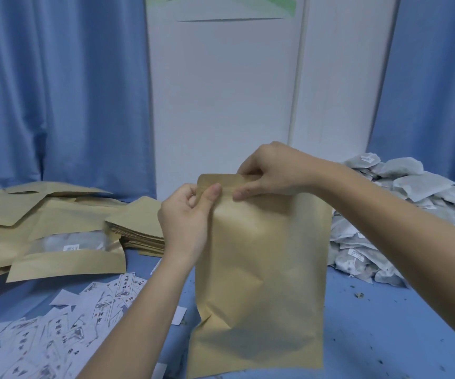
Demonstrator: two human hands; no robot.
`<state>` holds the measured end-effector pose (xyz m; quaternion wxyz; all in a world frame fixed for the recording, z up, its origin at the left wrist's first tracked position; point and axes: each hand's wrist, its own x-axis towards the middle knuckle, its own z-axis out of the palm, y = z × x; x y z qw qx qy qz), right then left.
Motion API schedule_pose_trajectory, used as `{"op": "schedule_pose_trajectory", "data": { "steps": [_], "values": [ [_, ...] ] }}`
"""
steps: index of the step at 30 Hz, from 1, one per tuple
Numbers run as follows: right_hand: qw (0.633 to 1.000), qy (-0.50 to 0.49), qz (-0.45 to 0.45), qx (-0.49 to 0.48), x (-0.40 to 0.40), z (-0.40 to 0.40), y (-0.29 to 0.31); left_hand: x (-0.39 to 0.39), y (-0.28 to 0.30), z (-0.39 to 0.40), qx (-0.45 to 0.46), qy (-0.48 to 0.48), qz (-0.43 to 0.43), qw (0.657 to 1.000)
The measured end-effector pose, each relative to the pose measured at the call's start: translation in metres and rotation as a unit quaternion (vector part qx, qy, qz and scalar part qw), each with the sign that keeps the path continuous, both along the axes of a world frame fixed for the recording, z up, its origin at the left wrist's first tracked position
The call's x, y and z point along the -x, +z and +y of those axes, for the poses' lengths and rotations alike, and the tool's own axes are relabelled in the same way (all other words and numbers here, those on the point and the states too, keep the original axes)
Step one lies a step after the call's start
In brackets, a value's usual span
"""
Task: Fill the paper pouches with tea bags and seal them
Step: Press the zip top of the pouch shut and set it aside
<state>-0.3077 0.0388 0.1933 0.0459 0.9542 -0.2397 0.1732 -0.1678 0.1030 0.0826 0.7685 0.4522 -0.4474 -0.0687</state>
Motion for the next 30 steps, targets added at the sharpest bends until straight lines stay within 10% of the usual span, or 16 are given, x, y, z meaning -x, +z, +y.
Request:
{"op": "schedule_pose_trajectory", "data": {
  "steps": [30],
  "values": [
    [0.998,-0.005,-0.022,0.051,0.036,-0.024,-0.014,-0.003,0.004,0.002,-0.005,-0.007,0.038,0.999]
  ]
}}
